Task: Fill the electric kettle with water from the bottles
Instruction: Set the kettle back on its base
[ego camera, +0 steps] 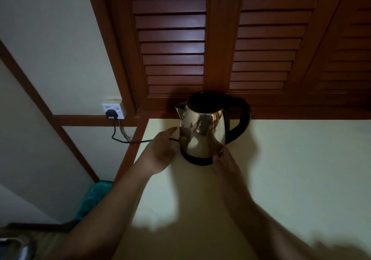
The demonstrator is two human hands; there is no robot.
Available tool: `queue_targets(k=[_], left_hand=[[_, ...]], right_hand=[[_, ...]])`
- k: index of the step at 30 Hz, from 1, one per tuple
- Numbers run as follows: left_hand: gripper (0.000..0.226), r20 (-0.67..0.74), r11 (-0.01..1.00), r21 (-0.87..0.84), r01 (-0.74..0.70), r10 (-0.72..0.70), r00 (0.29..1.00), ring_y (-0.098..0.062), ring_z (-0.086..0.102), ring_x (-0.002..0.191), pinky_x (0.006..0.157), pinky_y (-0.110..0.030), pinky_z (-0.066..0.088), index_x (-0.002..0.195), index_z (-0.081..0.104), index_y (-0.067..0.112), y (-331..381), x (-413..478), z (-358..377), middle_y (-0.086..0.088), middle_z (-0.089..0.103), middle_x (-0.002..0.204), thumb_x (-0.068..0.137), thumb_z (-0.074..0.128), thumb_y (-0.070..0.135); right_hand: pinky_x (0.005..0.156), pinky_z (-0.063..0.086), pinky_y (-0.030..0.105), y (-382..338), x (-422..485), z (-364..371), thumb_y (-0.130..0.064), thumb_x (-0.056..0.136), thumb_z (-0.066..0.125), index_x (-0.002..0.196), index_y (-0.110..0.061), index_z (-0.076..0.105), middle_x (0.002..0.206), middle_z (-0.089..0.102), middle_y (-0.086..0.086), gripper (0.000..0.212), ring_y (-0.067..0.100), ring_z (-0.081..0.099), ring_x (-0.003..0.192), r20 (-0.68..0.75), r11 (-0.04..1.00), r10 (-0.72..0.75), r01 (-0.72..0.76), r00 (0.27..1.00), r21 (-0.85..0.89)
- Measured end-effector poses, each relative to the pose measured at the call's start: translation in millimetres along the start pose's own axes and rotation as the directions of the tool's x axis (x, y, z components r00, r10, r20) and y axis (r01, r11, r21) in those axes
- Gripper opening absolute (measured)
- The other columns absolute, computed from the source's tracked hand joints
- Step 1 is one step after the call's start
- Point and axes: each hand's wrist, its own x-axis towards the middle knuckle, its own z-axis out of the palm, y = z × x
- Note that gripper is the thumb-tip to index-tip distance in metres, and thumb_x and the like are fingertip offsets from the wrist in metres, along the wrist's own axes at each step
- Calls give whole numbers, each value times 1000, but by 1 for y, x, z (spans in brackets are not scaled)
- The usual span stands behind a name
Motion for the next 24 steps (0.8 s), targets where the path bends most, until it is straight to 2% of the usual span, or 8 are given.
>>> queue_targets(k=[3, 6, 10, 12, 14, 16, 20, 24], left_hand=[[29, -58, 974, 223, 49, -37, 998, -27, 69, 112, 89, -47, 57, 121, 67, 29, -12, 5, 4, 0, 72, 116, 99, 50, 24], [26, -109, 911, 407, 62, -19, 994, -33, 64, 110, 84, -48, 51, 119, 73, 21, -5, 8, 6, -6, 73, 113, 102, 54, 20], [26, -107, 908, 409, 87, -47, 993, -39, 62, 111, 89, -46, 47, 121, 76, 21, -6, 15, 12, -12, 69, 116, 103, 58, 23], [25, -116, 914, 389, 113, -73, 991, -37, 62, 112, 88, -44, 43, 120, 76, 23, -11, 18, 16, -10, 69, 116, 102, 59, 25], [23, -134, 931, 342, 125, -83, 988, -37, 61, 112, 87, -43, 42, 117, 77, 23, -12, 18, 19, -9, 70, 116, 102, 60, 24], [21, -145, 945, 296, 139, -99, 984, -36, 61, 112, 90, -43, 44, 115, 78, 22, -15, 17, 19, -9, 70, 115, 101, 62, 25], [19, -116, 971, 199, 131, -110, 987, -33, 64, 108, 90, -40, 51, 111, 80, 21, -21, 18, 14, -10, 71, 113, 100, 65, 24], [21, -69, 985, 148, 87, -77, 995, -33, 68, 105, 79, -29, 42, 110, 82, 17, -24, 16, 10, -12, 75, 111, 100, 63, 21]], right_hand=[[104, 49, 47, 2, -6, 7, -66, 84, 47, 155, -45, 31, 148, 54, -12, 75, 15, 57, 128, 22, 1000, 2, -2, 1000, -21], [107, 46, 43, -3, -6, 9, -59, 87, 45, 158, -44, 25, 152, 49, -14, 75, 13, 51, 132, 27, 998, 9, -7, 1000, -56], [97, 43, 25, -3, -1, 2, -39, 105, 49, 156, -43, 31, 147, 51, -20, 54, -5, 54, 121, 42, 997, -27, 30, 999, -69], [85, 42, 15, -3, -2, -1, -36, 107, 47, 154, -47, 32, 140, 53, -26, 51, -18, 54, 105, 72, 995, -22, 29, 997, -100], [81, 40, 10, -2, -3, -3, -37, 106, 47, 153, -52, 30, 139, 51, -30, 52, -19, 51, 107, 89, 993, -26, 36, 996, -113], [83, 41, 11, -5, -5, -5, -37, 106, 47, 152, -57, 28, 138, 52, -34, 53, -13, 53, 114, 95, 994, -28, 38, 995, -101], [101, 39, 24, -8, -5, -7, -33, 107, 45, 148, -64, 29, 141, 49, -37, 54, -9, 46, 126, 134, 993, -37, 51, 990, -109], [90, 44, 22, -6, -3, -10, -35, 106, 48, 145, -59, 39, 132, 53, -36, 47, -9, 51, 116, 117, 996, -29, 39, 993, -85]])
